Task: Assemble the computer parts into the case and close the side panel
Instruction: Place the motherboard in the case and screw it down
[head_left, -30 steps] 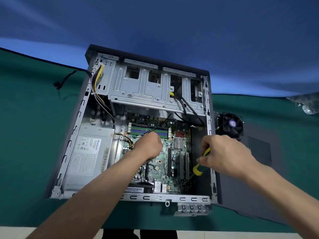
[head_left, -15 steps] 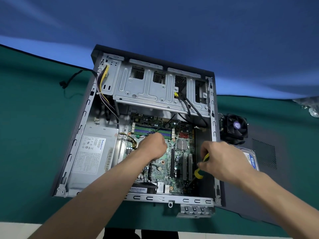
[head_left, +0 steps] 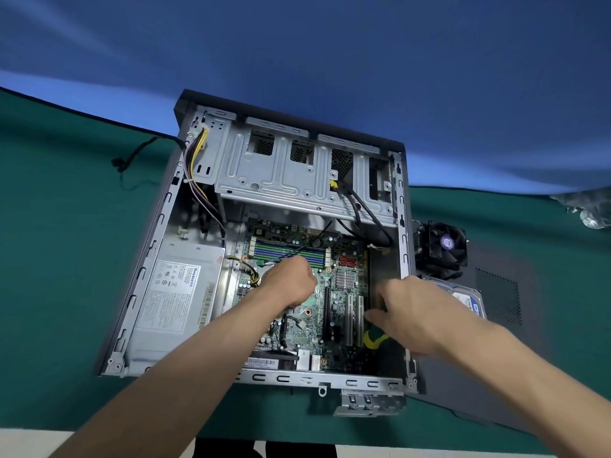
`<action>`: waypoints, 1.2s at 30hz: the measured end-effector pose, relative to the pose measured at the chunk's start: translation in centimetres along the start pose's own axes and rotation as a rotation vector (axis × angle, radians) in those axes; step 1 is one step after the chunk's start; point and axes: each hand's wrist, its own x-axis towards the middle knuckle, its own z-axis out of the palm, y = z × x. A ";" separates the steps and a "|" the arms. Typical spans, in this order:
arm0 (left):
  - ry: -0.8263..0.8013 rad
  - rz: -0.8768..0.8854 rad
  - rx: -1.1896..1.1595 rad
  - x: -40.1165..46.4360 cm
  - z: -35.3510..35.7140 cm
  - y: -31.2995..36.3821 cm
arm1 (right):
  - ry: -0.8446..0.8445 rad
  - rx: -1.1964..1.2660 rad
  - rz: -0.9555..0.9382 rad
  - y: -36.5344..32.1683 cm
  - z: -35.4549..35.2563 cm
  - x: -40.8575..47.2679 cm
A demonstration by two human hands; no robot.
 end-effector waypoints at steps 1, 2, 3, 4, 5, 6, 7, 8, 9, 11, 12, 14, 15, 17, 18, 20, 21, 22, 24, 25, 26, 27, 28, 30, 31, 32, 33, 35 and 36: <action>0.000 -0.001 0.000 0.0 0.0 0.0 | 0.014 -0.043 0.014 -0.2 0.1 -0.1; -0.002 -0.001 -0.001 0.0 0.0 0.1 | 0.004 -0.058 0.019 -0.3 0.3 -0.1; -0.003 -0.002 -0.002 0.0 0.0 0.1 | -0.039 -0.030 0.018 -0.3 0.4 -0.3; -0.004 -0.003 -0.003 0.0 0.0 0.1 | -0.107 0.022 0.021 -0.3 0.3 -0.4; -0.005 -0.003 -0.005 -0.1 0.0 0.1 | -0.178 0.064 0.032 -0.3 0.1 -0.5; -0.005 -0.003 -0.008 -0.1 0.0 0.1 | -0.218 0.089 0.033 -0.3 -0.1 -0.7; -0.006 -0.002 -0.012 -0.1 0.0 0.1 | -0.217 0.085 0.025 -0.3 0.0 -0.7; -0.008 -0.002 -0.016 -0.1 -0.1 0.1 | -0.179 0.057 0.020 -0.4 0.2 -0.8; -0.010 -0.003 -0.020 -0.1 -0.1 0.1 | -0.118 0.019 0.025 -0.5 0.5 -0.8; -0.016 -0.005 -0.026 -0.2 -0.1 0.1 | -0.017 -0.029 0.055 -0.4 0.9 -0.8; -0.020 -0.005 -0.027 -0.2 -0.1 0.1 | -0.037 0.007 0.070 -0.2 1.0 -0.9; -0.024 -0.004 -0.034 -0.2 0.0 0.0 | -0.147 0.112 0.084 0.0 0.7 -1.2; -0.027 -0.002 -0.039 -0.1 0.0 0.0 | -0.170 0.139 0.075 0.1 0.7 -1.3; -0.032 -0.002 -0.051 -0.1 0.0 0.0 | -0.104 0.120 0.062 0.1 1.0 -1.4; -0.034 -0.003 -0.056 -0.1 0.0 0.0 | -0.039 0.089 0.066 0.0 1.3 -1.4; -0.035 -0.006 -0.065 -0.1 0.1 0.0 | 0.001 0.056 0.077 0.1 1.7 -1.5; -0.037 -0.006 -0.069 -0.1 0.1 0.0 | -0.032 0.068 0.081 0.1 1.7 -1.6; -0.040 -0.007 -0.076 -0.1 0.1 0.0 | -0.064 0.087 0.075 0.1 1.6 -1.7; -0.050 -0.014 -0.102 -0.1 0.0 -0.1 | -0.044 0.095 0.049 0.1 1.4 -1.8; -0.055 -0.022 -0.119 -0.1 0.0 -0.1 | 0.004 0.069 0.048 0.0 1.4 -1.8; -0.058 -0.030 -0.131 0.0 0.0 -0.1 | 0.061 0.041 0.056 -0.1 1.4 -1.7; -0.058 -0.035 -0.137 0.0 0.0 -0.2 | 0.097 0.012 0.069 -0.2 1.5 -1.7; -0.057 -0.038 -0.143 0.0 0.0 -0.2 | 0.108 0.006 0.068 -0.4 1.6 -1.7; -0.058 -0.044 -0.153 0.0 0.0 -0.1 | 0.059 0.020 0.054 -0.5 1.5 -1.7; -0.059 -0.045 -0.154 0.0 0.0 -0.1 | 0.019 0.025 0.042 -0.5 1.3 -1.7; -0.060 -0.045 -0.153 0.0 0.0 -0.2 | 0.004 0.024 0.030 -0.5 1.3 -1.7; -0.062 -0.047 -0.152 0.1 0.0 -0.2 | 0.010 0.010 0.030 -0.4 1.4 -1.6; -0.063 -0.049 -0.153 0.1 0.0 -0.2 | 0.051 -0.026 0.051 -0.2 1.5 -1.6; -0.064 -0.050 -0.153 0.2 0.0 -0.1 | 0.037 -0.029 0.060 -0.1 1.6 -1.6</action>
